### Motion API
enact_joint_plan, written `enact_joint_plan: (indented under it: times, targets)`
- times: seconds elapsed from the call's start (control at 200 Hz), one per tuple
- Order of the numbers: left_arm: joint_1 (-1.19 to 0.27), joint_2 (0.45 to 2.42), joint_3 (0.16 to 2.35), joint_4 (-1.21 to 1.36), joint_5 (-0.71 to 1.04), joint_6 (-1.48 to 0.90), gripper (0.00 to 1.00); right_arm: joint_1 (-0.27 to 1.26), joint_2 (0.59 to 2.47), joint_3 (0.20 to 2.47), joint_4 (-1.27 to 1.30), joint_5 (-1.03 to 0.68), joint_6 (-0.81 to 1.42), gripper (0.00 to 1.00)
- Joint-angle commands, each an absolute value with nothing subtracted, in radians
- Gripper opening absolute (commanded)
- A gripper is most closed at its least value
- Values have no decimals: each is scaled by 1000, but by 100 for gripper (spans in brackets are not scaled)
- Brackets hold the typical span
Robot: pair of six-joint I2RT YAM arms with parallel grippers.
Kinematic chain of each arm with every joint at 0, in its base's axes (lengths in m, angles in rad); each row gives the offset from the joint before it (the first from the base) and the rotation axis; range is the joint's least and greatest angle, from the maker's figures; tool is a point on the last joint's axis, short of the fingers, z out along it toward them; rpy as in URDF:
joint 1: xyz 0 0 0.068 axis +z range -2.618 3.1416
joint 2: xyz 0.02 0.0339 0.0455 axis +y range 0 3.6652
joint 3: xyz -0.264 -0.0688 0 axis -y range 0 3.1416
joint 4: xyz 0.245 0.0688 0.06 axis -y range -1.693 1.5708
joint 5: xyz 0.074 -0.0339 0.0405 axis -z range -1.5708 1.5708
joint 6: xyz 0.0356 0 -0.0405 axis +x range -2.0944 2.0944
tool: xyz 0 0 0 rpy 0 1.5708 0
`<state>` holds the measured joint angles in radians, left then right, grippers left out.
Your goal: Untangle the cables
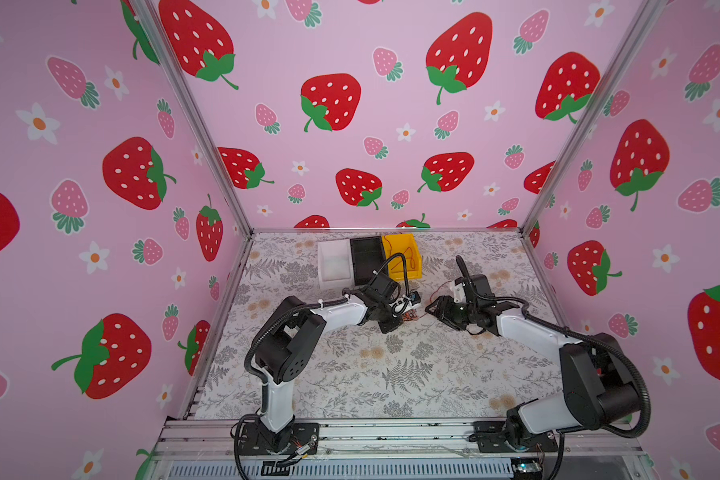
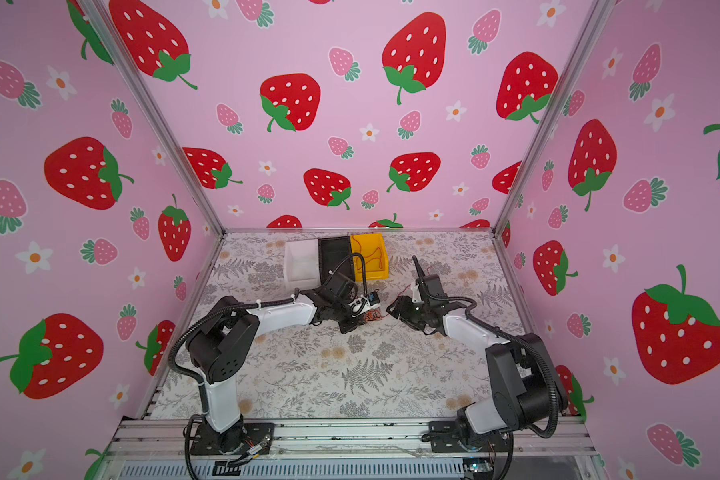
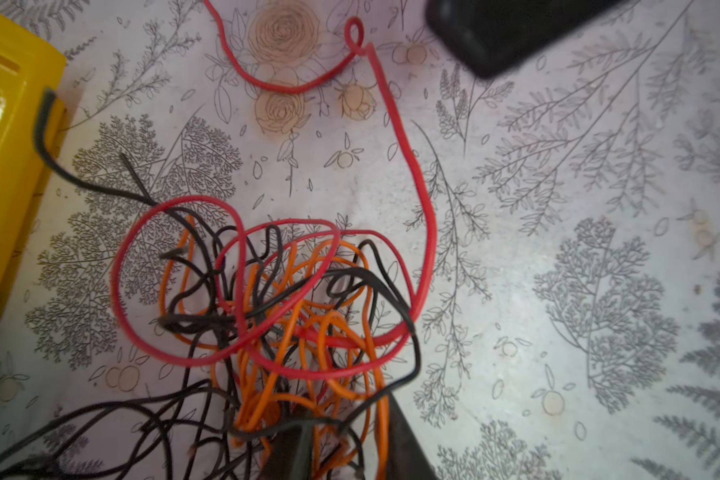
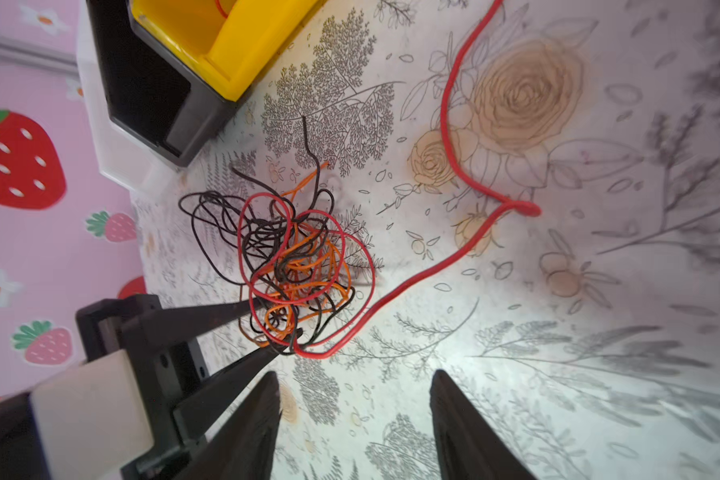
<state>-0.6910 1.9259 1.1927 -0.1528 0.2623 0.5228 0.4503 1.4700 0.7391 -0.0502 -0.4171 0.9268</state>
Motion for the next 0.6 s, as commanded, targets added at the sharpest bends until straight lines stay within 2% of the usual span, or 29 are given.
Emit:
enact_joint_plan:
  times: [0.0,0.175,0.3,0.415,0.445,0.49,0.595]
  targets:
    - [-691,1937,1222,-134,292,523,23,466,1476,687,93,-416,1152,61]
    - [-691,1947,1229,-149,309,523,16,479,1562,716,128,-415,1170,58]
    - [-692,1947,1224,-155,314,534,12,479,1592,735,149,-353,1183,53]
    - [-691,1934,1225,-177,322,549,7,479,1619,743,168,-347,1186,19]
    - [-690,1927,1221,-179,321,551,2,479,1615,737,179,-345,1191,11]
    - [-691,1913,1212,-179,315,554,0,479,1600,729,188,-337,1195,2]
    - [-690,1867,1180,-179,302,564,0,476,1542,729,154,-281,1180,0]
